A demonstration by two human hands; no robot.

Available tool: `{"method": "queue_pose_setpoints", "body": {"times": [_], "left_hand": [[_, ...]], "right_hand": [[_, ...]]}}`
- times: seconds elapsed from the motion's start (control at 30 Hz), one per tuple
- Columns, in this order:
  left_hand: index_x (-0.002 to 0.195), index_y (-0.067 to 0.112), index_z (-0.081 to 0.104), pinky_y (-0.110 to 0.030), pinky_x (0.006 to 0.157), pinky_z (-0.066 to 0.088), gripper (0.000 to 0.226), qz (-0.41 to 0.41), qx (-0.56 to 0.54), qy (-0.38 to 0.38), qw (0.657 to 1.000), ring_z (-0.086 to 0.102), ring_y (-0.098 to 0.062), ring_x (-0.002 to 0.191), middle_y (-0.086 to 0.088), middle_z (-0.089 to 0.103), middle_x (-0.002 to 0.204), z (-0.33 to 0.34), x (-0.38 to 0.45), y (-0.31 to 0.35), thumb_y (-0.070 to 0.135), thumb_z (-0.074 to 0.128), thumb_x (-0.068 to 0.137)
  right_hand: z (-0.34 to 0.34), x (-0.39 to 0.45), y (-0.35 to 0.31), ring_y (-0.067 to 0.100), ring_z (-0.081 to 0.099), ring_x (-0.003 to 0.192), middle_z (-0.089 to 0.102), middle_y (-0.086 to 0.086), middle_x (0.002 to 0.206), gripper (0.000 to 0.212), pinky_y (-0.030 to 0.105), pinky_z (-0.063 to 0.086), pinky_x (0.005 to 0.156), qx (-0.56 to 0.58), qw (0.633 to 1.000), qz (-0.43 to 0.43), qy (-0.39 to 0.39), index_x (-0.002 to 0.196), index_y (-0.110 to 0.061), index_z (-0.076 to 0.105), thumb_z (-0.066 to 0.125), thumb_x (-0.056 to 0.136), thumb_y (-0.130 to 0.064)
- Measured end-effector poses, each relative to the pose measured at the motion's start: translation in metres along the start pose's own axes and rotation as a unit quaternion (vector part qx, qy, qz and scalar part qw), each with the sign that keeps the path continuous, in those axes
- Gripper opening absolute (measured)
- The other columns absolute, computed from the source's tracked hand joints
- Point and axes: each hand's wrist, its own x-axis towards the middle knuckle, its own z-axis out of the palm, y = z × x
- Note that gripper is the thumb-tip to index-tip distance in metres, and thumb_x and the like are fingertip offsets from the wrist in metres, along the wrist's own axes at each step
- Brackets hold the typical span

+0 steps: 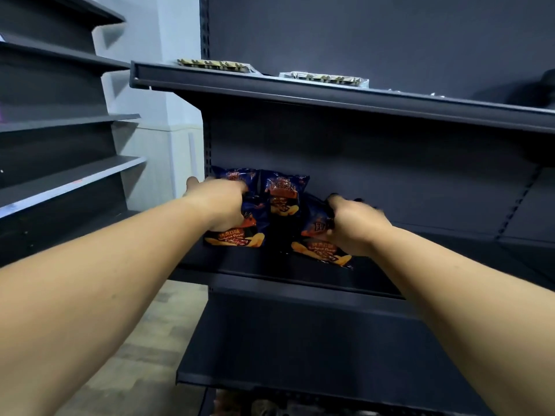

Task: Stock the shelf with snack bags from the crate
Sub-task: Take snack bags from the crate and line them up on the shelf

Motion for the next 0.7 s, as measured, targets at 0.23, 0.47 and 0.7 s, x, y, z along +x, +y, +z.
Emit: {"method": "queue_pose_setpoints", "body": {"times": [0.23, 0.47, 0.7], "left_hand": [[0.141, 0.034, 0.035, -0.041, 0.087, 0.028, 0.056, 0.017, -0.004, -0.033, 0.999, 0.046, -0.028, 0.12, 0.001, 0.054, 0.131, 0.034, 0.081, -0.026, 0.052, 0.052, 0.091], [0.133, 0.021, 0.046, -0.029, 0.079, 0.033, 0.05, 0.081, -0.014, -0.013, 0.997, 0.053, -0.024, 0.111, -0.002, 0.057, 0.127, 0.059, 0.158, -0.046, 0.046, 0.058, 0.091], [0.127, 0.017, 0.052, -0.025, 0.077, 0.042, 0.05, 0.111, -0.04, -0.047, 0.992, 0.057, -0.022, 0.102, -0.003, 0.059, 0.122, 0.077, 0.209, -0.054, 0.044, 0.066, 0.086]], "right_hand": [[0.017, 0.072, -0.014, 0.027, 0.052, 0.112, 0.054, 0.001, 0.125, 0.061, 0.04, 0.045, 0.094, 0.015, 0.997, 0.002, -0.076, 0.132, -0.027, 0.037, 0.065, 0.085, -0.055], [0.046, 0.153, -0.024, 0.026, 0.053, 0.113, 0.056, 0.004, 0.128, 0.071, 0.038, 0.043, 0.097, 0.031, 0.996, -0.013, -0.088, 0.132, -0.022, 0.043, 0.065, 0.079, -0.063], [0.07, 0.202, -0.025, 0.023, 0.05, 0.122, 0.049, 0.003, 0.141, 0.078, 0.039, 0.042, 0.103, 0.049, 0.992, -0.008, -0.114, 0.147, -0.023, 0.032, 0.063, 0.084, -0.056]]}}
